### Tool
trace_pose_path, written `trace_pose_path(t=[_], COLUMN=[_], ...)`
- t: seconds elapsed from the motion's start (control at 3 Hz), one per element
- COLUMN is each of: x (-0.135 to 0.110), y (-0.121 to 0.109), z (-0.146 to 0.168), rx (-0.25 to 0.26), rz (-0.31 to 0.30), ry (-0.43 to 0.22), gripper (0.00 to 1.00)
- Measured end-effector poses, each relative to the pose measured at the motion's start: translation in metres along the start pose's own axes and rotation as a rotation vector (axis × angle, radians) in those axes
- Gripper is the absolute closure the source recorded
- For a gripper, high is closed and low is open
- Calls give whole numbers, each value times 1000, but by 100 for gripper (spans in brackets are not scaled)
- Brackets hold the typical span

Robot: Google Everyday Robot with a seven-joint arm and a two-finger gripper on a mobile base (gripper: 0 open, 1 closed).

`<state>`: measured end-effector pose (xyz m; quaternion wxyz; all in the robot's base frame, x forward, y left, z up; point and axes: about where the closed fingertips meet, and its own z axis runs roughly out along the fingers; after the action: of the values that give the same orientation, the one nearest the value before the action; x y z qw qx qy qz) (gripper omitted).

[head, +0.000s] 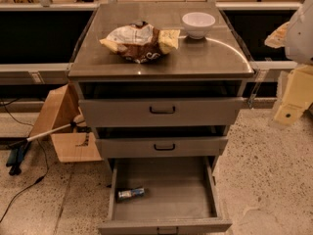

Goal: Pick redbull can from bottom drawer and place on counter

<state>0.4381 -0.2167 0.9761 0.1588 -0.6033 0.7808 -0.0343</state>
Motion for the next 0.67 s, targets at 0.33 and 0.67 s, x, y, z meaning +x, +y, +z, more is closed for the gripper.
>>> trace_pose_path(t=[0.33,0.67], x=[0,-6], y=[0,6], z=[0,-11], rx=[0,-18], rz=[0,-11], ry=[0,-16], gripper=[0,0])
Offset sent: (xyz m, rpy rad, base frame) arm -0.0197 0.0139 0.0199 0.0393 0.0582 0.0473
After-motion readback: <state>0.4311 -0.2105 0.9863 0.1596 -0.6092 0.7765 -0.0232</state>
